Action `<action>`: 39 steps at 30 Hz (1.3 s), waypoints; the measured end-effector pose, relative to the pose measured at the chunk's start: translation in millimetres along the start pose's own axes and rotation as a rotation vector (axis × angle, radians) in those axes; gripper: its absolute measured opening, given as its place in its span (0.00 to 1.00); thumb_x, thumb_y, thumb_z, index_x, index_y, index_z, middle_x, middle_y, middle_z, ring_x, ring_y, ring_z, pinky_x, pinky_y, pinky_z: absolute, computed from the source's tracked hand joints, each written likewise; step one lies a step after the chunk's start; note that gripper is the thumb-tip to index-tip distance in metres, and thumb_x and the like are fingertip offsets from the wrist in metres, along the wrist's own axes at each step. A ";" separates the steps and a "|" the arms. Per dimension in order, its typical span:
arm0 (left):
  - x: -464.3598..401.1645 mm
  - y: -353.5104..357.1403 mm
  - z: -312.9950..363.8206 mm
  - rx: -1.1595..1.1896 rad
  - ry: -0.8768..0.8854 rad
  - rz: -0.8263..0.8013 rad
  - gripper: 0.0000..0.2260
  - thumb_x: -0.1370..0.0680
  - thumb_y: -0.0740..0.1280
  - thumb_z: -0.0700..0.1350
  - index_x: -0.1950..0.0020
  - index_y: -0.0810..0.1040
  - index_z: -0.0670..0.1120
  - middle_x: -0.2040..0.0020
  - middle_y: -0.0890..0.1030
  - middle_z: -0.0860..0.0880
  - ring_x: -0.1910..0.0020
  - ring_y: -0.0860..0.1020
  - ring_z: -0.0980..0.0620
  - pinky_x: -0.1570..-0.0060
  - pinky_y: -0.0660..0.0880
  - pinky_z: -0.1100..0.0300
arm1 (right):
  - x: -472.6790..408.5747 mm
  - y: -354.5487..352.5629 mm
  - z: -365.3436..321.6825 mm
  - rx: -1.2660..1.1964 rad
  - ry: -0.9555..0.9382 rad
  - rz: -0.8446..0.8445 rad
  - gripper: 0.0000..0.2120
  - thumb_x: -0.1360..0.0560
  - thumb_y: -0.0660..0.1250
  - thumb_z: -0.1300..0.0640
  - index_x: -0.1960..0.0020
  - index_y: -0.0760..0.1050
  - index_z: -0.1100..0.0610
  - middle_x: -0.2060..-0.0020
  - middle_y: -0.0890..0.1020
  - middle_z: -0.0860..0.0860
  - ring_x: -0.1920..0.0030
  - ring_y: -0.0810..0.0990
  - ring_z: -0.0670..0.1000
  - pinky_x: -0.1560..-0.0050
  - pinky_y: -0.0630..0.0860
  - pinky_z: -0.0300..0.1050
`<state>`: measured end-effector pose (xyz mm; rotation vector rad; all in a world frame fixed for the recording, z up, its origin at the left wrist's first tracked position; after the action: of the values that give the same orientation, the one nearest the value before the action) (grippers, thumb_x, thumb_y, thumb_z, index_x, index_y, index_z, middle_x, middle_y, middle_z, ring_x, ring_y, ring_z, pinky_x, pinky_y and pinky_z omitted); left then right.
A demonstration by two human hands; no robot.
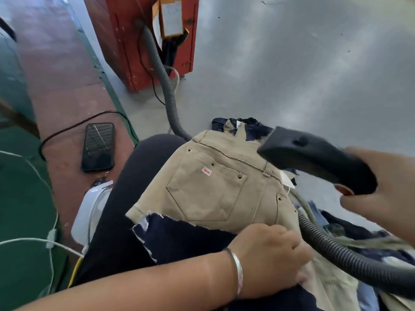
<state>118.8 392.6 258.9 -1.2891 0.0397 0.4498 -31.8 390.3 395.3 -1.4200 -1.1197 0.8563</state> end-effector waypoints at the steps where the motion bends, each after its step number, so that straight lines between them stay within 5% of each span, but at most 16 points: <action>1: -2.5 1.9 1.4 0.010 0.008 0.018 0.10 0.28 0.66 0.58 0.61 0.75 0.52 0.64 0.76 0.54 0.65 0.76 0.55 0.70 0.72 0.61 | 9.3 2.2 0.3 0.058 0.008 -0.030 0.18 0.47 0.60 0.41 0.57 0.72 0.38 0.72 0.79 0.43 0.77 0.76 0.53 0.72 0.78 0.54; 7: -5.3 7.1 3.9 0.027 0.013 -0.005 0.09 0.28 0.64 0.58 0.60 0.76 0.53 0.64 0.76 0.55 0.65 0.76 0.56 0.70 0.70 0.62 | 19.1 20.7 -33.2 0.296 0.033 -0.201 0.17 0.40 0.68 0.49 0.55 0.65 0.37 0.75 0.74 0.46 0.72 0.75 0.51 0.71 0.70 0.44; 11: -3.8 5.7 2.5 0.025 0.010 -0.032 0.09 0.26 0.63 0.58 0.60 0.76 0.54 0.64 0.76 0.55 0.66 0.75 0.57 0.71 0.68 0.62 | -17.7 25.5 -59.1 0.341 -0.018 -0.103 0.12 0.32 0.69 0.52 0.58 0.65 0.45 0.70 0.73 0.44 0.70 0.69 0.44 0.73 0.58 0.39; 17: 2.4 -3.0 -3.1 0.036 0.020 -0.063 0.10 0.27 0.65 0.59 0.59 0.77 0.54 0.61 0.77 0.56 0.64 0.76 0.58 0.68 0.69 0.65 | -81.6 40.4 -78.7 0.145 -0.042 0.020 0.10 0.31 0.67 0.60 0.54 0.70 0.49 0.66 0.74 0.49 0.61 0.76 0.59 0.63 0.67 0.45; 20: 4.3 -6.1 -4.0 0.062 -0.019 -0.065 0.10 0.27 0.65 0.59 0.59 0.77 0.54 0.61 0.77 0.56 0.63 0.76 0.59 0.66 0.68 0.65 | -91.6 33.2 -58.1 -0.032 0.038 0.073 0.08 0.31 0.69 0.59 0.54 0.73 0.51 0.69 0.77 0.51 0.65 0.80 0.59 0.63 0.74 0.47; 24: 7.9 -12.3 -7.1 0.072 0.025 0.138 0.01 0.26 0.67 0.46 0.58 0.77 0.49 0.60 0.77 0.52 0.63 0.75 0.52 0.65 0.71 0.60 | -49.6 21.2 -12.2 -0.220 0.128 0.053 0.15 0.38 0.71 0.56 0.54 0.75 0.43 0.74 0.81 0.50 0.77 0.81 0.51 0.72 0.79 0.51; 27: 10.6 -19.3 -6.1 0.000 -0.054 0.367 0.09 0.24 0.62 0.38 0.62 0.75 0.48 0.61 0.77 0.50 0.63 0.72 0.51 0.64 0.68 0.59 | -7.2 28.0 36.9 -0.241 0.241 0.004 0.20 0.44 0.69 0.45 0.52 0.74 0.35 0.68 0.83 0.46 0.74 0.82 0.50 0.77 0.77 0.47; 31: 15.7 -26.6 -12.0 -0.051 -0.208 0.311 0.04 0.29 0.69 0.46 0.58 0.78 0.47 0.57 0.79 0.49 0.59 0.76 0.49 0.63 0.73 0.54 | 37.5 43.1 101.8 -0.213 0.302 -0.025 0.32 0.38 0.80 0.61 0.52 0.73 0.27 0.62 0.84 0.52 0.67 0.81 0.46 0.67 0.77 0.36; 35: 12.4 -27.3 -29.2 0.035 -0.301 0.095 0.19 0.35 0.69 0.63 0.57 0.74 0.48 0.56 0.74 0.50 0.57 0.73 0.50 0.61 0.75 0.57 | 39.8 47.3 58.0 -0.163 0.242 -0.149 0.17 0.43 0.67 0.41 0.54 0.73 0.36 0.70 0.80 0.42 0.74 0.77 0.43 0.75 0.75 0.46; 39: 6.2 -27.8 -41.6 0.043 -0.338 0.047 0.23 0.39 0.71 0.67 0.59 0.72 0.51 0.58 0.71 0.53 0.59 0.72 0.52 0.66 0.74 0.59 | 12.4 50.8 16.5 -0.173 0.159 -0.140 0.16 0.43 0.64 0.45 0.55 0.70 0.36 0.66 0.78 0.32 0.74 0.74 0.44 0.73 0.69 0.45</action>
<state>143.2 350.0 270.6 -1.1575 -0.2036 0.6987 -34.8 408.5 343.6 -1.5034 -1.1779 0.5478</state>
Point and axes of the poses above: each hand's wrist, its own x-axis away from the middle knuckle, its own y-axis out of the palm, z = x × y, the point moved 2 cm from there along -x, towards the middle knuckle
